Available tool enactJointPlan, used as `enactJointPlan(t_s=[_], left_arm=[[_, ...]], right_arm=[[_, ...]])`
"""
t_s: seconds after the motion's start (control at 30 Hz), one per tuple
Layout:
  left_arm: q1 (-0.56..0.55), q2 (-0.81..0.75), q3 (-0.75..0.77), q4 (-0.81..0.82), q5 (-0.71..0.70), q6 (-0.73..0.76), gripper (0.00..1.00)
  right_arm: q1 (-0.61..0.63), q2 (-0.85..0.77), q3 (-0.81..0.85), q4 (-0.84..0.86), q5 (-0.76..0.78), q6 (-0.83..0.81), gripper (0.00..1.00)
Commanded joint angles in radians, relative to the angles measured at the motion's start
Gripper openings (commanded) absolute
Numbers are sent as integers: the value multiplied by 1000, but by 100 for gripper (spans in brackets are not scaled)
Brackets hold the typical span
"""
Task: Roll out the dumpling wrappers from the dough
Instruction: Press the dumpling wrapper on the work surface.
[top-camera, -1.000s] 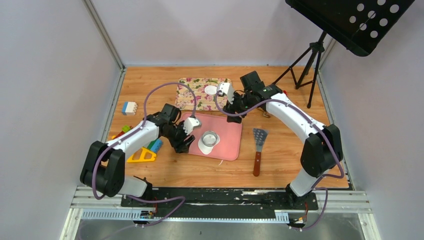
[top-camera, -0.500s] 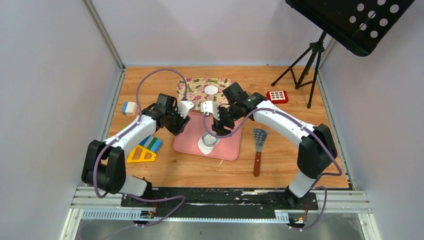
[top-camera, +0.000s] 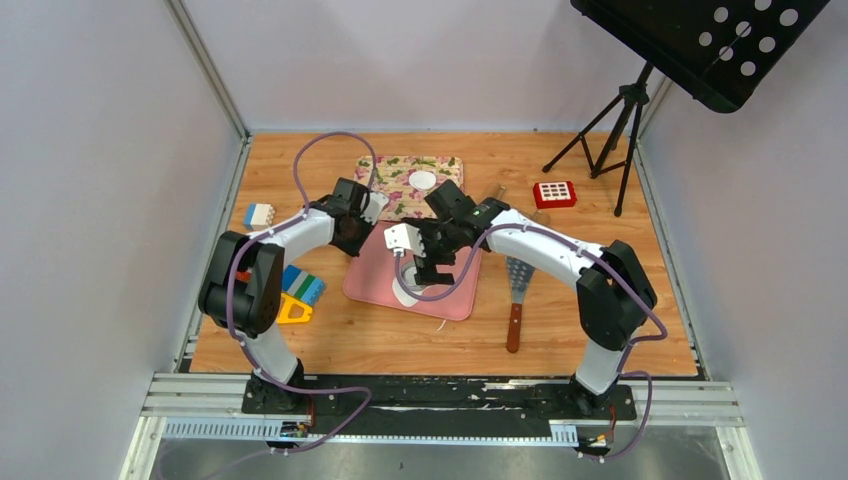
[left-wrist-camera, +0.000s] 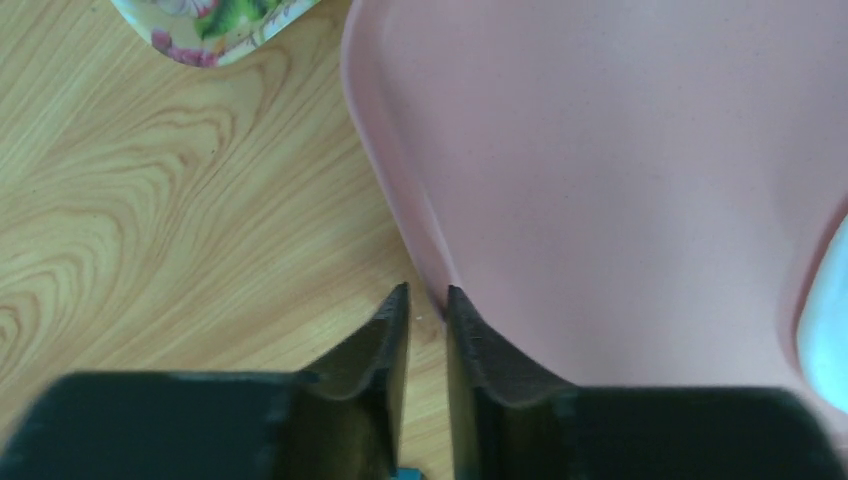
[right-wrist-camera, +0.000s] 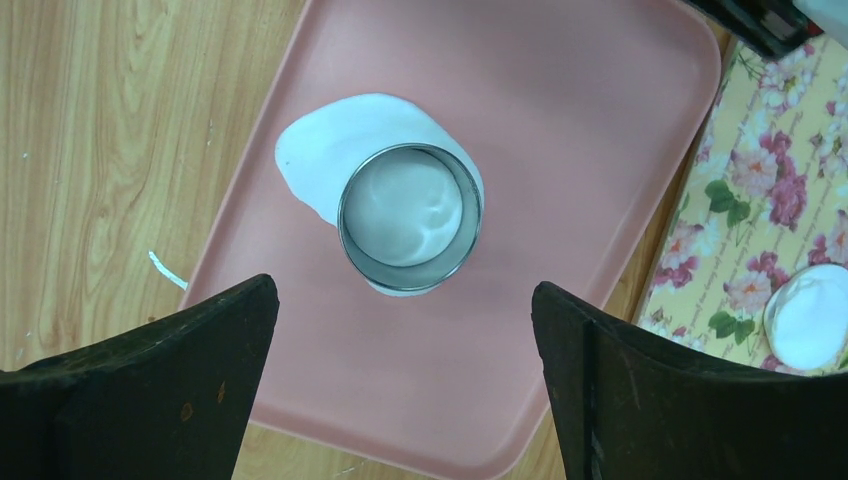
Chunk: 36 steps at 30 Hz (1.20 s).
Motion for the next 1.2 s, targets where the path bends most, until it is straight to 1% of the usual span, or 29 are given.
enactJointPlan(t_s=[0.0, 0.07, 0.13, 0.17, 0.37, 0.53, 0.73, 0.87, 0.97, 1.0, 1.07, 1.17], left_arm=[[3, 22, 33, 9, -22, -78, 16], [3, 21, 25, 1, -21, -100, 10], [3, 18, 17, -9, -19, -120, 1], [3, 19, 12, -17, -11, -129, 0], [-11, 36, 3, -82, 9, -178, 0], [-44, 27, -34, -82, 57, -212, 0], [-50, 37, -36, -99, 119, -214, 0], [-53, 47, -27, -110, 112, -213, 0], [-53, 53, -6, -102, 74, -215, 5], [-53, 56, 2, -101, 72, -234, 4], [-53, 59, 7, -97, 70, -251, 0], [-53, 69, 5, -88, 54, -258, 0]], right_arm=[[22, 32, 24, 50, 14, -45, 100], [26, 35, 26, 50, 10, -44, 100], [30, 38, 29, 49, 9, -32, 100], [33, 38, 28, 49, 8, -24, 100], [47, 33, 23, 49, -4, 22, 100], [50, 58, 29, 48, 30, 34, 100], [50, 85, 45, 46, 52, 43, 100], [50, 89, 52, 41, 38, 55, 100], [52, 112, 68, 41, 50, 74, 100], [53, 123, 76, 41, 59, 86, 100], [51, 145, 92, 41, 70, 112, 99], [55, 174, 106, 42, 82, 147, 98]])
